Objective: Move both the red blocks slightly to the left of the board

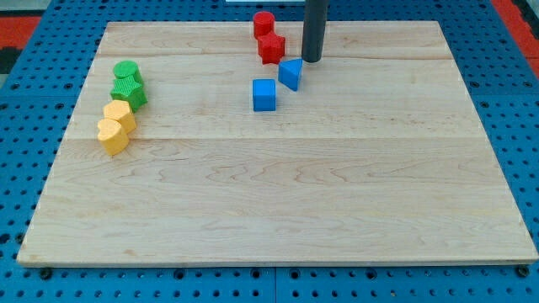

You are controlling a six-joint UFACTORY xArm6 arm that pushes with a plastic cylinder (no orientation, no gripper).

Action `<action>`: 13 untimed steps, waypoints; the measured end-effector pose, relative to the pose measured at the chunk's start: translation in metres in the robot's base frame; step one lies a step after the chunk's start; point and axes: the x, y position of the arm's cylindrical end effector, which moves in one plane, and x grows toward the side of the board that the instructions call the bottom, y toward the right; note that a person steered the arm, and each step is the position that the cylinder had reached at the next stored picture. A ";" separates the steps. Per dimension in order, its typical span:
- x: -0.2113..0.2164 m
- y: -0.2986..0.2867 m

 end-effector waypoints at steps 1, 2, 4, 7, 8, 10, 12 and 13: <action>0.095 0.005; 0.131 0.005; 0.132 0.005; 0.168 -0.057; 0.204 -0.118; 0.097 -0.216; -0.016 -0.138; -0.016 -0.176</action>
